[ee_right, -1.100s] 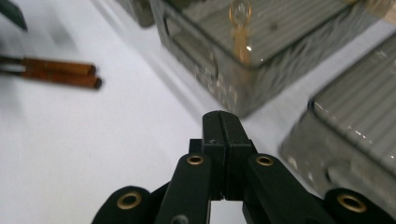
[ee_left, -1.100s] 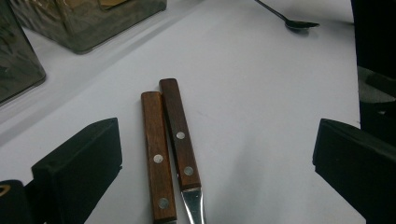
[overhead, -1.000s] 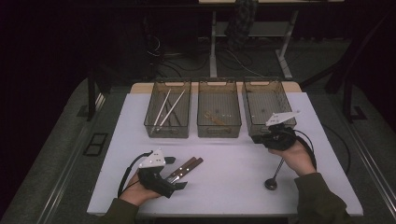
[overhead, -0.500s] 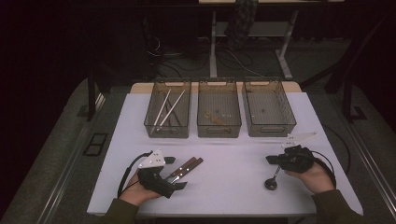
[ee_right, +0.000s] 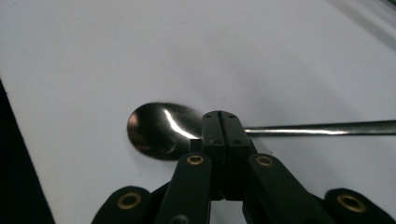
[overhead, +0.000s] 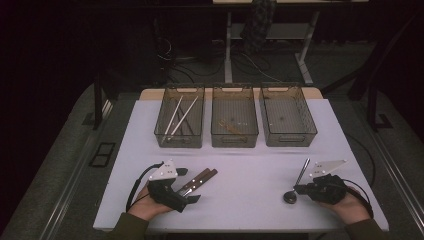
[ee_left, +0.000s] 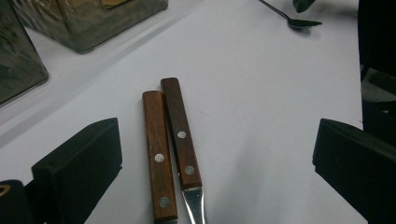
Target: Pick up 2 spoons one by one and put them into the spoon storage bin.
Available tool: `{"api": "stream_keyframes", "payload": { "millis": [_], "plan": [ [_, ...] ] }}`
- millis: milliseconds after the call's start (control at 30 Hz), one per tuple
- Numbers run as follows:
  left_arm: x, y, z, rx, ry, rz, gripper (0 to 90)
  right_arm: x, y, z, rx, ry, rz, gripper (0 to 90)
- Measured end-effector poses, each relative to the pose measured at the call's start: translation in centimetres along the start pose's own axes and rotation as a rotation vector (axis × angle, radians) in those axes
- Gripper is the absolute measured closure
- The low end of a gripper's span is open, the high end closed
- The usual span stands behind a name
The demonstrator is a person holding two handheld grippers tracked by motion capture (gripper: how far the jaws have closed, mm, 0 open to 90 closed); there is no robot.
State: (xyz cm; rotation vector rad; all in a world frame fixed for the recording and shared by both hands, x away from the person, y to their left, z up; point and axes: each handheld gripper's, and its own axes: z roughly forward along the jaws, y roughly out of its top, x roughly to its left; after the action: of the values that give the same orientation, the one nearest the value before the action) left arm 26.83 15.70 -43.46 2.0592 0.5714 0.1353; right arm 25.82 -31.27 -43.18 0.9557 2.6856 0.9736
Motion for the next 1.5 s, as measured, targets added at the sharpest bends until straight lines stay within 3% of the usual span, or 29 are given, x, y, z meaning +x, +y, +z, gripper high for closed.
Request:
{"api": "stream_keyframes", "payload": {
  "millis": [367, 567, 900, 1500],
  "plan": [
    [0.0, 0.0, 0.0, -0.001, 0.0, -0.002, 0.0, 1.4, -1.2, -0.5, 0.019, 0.048, -0.016, 89.7],
    [-0.1, 0.0, 0.0, 0.001, 0.001, -0.001, 0.0, 2.3, -1.6, -0.7, 0.01, 0.106, -0.038, 89.7],
    [0.0, 0.0, 0.1, 0.005, -0.002, 0.0, 0.0, 2.6, -1.3, 0.1, 0.028, 0.16, -0.072, 89.6],
    [0.0, 0.0, 0.1, 0.004, -0.002, -0.001, 0.0, 2.0, 0.9, 2.2, 0.033, 0.149, -0.097, 89.7]
  ]
}}
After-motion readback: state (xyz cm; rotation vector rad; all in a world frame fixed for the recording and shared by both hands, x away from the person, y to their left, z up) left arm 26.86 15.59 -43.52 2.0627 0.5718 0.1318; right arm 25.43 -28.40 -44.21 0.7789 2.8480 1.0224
